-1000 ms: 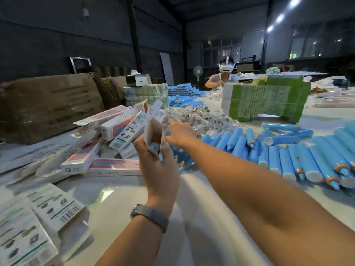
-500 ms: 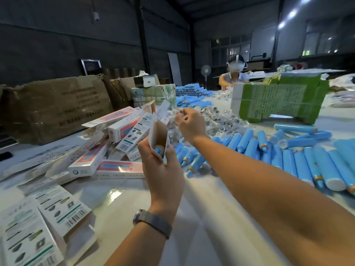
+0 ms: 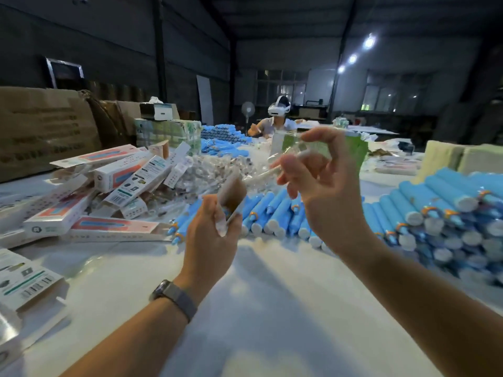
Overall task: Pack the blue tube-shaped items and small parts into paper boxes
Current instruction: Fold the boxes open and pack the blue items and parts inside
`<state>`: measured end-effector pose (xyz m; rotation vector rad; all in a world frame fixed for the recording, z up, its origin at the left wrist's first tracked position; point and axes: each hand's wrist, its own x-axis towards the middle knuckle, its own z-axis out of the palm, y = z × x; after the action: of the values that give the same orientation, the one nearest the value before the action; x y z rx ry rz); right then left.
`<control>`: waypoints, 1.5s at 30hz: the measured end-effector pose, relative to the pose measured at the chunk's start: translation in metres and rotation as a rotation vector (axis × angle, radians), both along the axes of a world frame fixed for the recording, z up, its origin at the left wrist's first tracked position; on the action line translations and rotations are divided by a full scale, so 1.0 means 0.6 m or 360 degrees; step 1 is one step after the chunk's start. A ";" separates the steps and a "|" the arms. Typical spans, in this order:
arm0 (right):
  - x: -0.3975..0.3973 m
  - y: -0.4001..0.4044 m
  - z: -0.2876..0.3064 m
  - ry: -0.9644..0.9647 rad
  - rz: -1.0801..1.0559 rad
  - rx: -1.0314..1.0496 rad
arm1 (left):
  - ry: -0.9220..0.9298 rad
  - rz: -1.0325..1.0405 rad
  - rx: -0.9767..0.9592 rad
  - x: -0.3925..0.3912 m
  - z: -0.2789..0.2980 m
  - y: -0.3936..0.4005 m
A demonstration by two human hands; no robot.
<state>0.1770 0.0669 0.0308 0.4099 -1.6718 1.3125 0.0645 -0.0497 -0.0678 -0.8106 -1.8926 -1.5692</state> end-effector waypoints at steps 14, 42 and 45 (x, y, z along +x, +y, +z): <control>0.066 0.064 -0.026 -0.0145 -0.1073 0.1455 | 0.0123 -0.0358 -0.0309 0.078 0.014 0.042; 0.104 0.110 -0.003 -0.0424 -0.1055 0.1304 | 0.0205 -0.1328 0.0238 0.095 0.082 0.127; 0.096 0.111 -0.016 -0.0316 -0.0822 0.0988 | 0.0129 -0.1400 0.0367 0.095 0.082 0.132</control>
<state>0.2346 0.1336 0.0211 0.1778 -2.1601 0.4518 0.1218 0.0294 -0.0185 -1.7010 -1.2963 -2.1389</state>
